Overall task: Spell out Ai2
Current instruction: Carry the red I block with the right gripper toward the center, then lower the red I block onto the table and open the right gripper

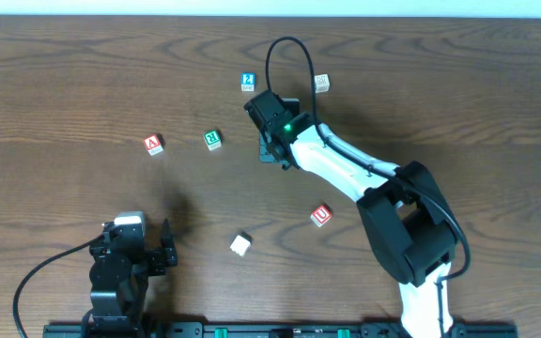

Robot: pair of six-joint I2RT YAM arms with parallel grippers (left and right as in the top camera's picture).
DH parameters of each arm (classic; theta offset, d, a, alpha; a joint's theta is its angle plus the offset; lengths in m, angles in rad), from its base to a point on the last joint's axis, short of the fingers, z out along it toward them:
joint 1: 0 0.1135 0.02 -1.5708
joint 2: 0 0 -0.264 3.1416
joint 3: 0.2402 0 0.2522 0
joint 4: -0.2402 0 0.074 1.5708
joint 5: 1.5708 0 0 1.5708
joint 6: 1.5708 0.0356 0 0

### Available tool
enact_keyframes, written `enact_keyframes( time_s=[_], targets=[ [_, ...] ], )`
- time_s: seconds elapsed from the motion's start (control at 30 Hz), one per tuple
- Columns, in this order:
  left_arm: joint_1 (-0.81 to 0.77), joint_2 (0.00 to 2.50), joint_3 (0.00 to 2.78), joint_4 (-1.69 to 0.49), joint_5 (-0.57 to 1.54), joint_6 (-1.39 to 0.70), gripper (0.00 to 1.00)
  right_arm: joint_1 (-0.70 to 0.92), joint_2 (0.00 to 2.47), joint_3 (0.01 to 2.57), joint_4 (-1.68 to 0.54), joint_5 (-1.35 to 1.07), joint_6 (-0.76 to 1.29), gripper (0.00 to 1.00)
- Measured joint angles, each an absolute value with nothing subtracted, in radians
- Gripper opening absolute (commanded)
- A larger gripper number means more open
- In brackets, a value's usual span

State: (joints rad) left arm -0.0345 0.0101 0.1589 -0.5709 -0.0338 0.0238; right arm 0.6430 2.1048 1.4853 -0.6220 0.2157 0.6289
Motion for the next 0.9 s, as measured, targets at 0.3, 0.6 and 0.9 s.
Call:
enact_keyframes(
  time_s=[0.3,0.6,0.9],
  targets=[
    [-0.035,0.01,0.159,-0.57,-0.034,0.024,0.95,0.643,2.107,1.485,-0.601,0.216,0.629,0.02],
    [-0.035,0.01,0.159,-0.571,-0.034,0.024,0.95,0.645,2.114,1.485,-0.6,0.214,0.629,0.02],
    [-0.035,0.01,0.159,-0.571,-0.034,0.024,0.96,0.645,2.117,1.485,-0.598,0.214,0.629,0.29]
  ],
)
